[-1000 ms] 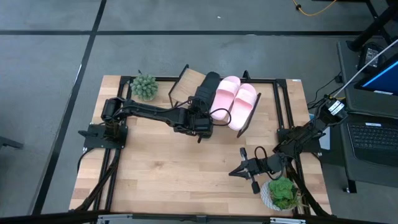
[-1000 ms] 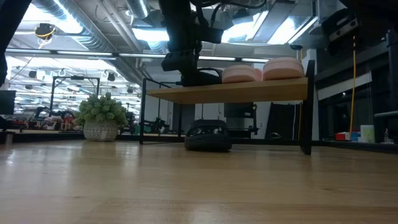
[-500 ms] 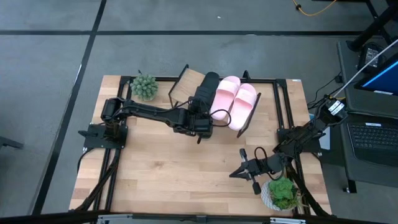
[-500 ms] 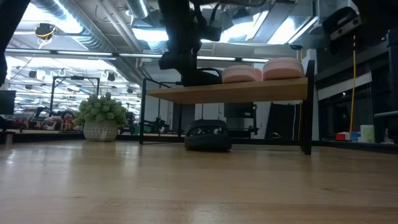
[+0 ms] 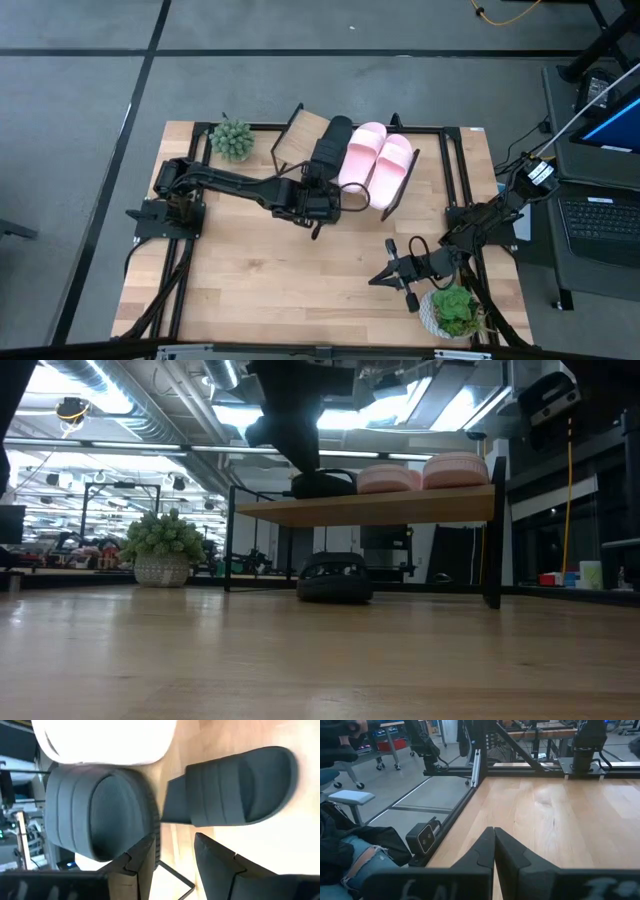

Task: Pick and place slides into the shelf
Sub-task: Put the black slides on the shelf

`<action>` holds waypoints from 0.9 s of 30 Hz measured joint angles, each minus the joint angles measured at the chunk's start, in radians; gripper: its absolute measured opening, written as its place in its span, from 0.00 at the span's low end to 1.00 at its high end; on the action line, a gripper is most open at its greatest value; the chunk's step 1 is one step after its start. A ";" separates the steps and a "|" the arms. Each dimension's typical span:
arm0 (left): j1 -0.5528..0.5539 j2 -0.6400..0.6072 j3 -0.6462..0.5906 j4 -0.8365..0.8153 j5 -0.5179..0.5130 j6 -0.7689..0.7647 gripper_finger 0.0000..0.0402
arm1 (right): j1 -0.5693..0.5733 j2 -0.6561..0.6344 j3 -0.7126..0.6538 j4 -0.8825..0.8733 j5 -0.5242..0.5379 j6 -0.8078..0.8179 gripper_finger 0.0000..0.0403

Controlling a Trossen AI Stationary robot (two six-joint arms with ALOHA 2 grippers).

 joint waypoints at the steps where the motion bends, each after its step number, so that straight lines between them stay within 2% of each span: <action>1: -0.005 0.000 0.000 -0.001 0.000 0.009 0.32 | 0.000 0.000 0.000 0.000 0.000 0.000 0.03; 12: -0.086 -0.053 0.000 0.005 -0.015 0.013 0.32 | 0.000 0.000 0.000 0.000 0.000 0.000 0.03; 24: -0.222 -0.100 0.000 0.008 -0.014 -0.164 0.32 | 0.000 0.000 0.000 0.000 0.000 -0.003 0.03; 27: -0.248 -0.099 0.000 0.008 0.023 -0.192 0.32 | 0.000 0.000 0.000 0.000 0.000 -0.003 0.03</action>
